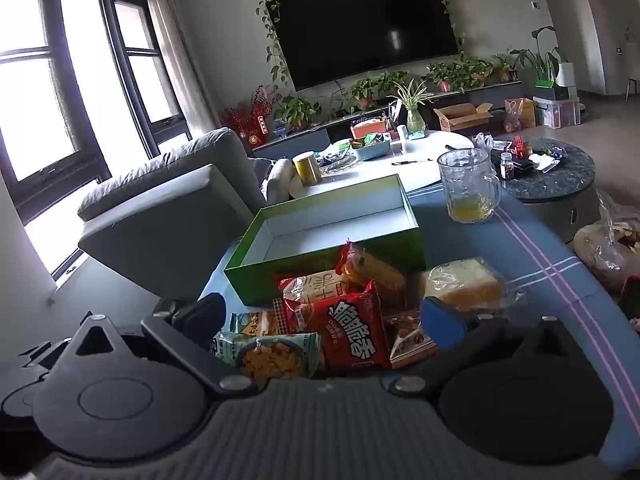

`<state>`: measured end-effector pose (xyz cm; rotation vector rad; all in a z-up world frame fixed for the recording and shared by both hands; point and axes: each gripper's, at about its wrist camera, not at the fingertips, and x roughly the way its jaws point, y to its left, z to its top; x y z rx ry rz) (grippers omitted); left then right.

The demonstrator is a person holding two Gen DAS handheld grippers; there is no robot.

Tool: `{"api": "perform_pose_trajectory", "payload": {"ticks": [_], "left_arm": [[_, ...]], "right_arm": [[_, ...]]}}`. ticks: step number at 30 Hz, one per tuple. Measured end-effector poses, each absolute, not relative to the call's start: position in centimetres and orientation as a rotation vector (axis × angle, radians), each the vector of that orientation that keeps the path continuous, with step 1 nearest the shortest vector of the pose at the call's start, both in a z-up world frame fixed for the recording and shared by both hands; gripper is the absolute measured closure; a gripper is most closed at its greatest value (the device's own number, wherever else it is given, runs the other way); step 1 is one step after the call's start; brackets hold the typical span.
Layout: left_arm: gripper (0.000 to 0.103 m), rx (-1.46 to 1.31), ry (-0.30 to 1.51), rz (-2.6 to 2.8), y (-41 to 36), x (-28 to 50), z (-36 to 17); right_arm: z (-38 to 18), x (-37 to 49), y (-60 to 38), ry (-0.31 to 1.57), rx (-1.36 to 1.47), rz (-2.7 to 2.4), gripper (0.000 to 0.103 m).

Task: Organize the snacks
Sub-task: 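Approach the green-and-white chip bag with the right tool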

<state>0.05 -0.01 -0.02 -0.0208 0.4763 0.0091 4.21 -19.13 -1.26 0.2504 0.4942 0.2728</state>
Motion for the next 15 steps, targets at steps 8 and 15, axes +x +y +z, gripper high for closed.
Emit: {"api": "perform_pose_trajectory", "payload": {"ticks": [8,15], "left_arm": [[0.007,-0.029,0.478,0.001,-0.03,0.3,-0.41],[0.007,-0.022,0.494,0.01,0.06,0.55,-0.47]], "right_arm": [[-1.25,4.2,-19.02,0.496,0.255,0.269,0.018],[-1.34,4.36,-19.03,0.497,0.248,0.271,0.018]]}}
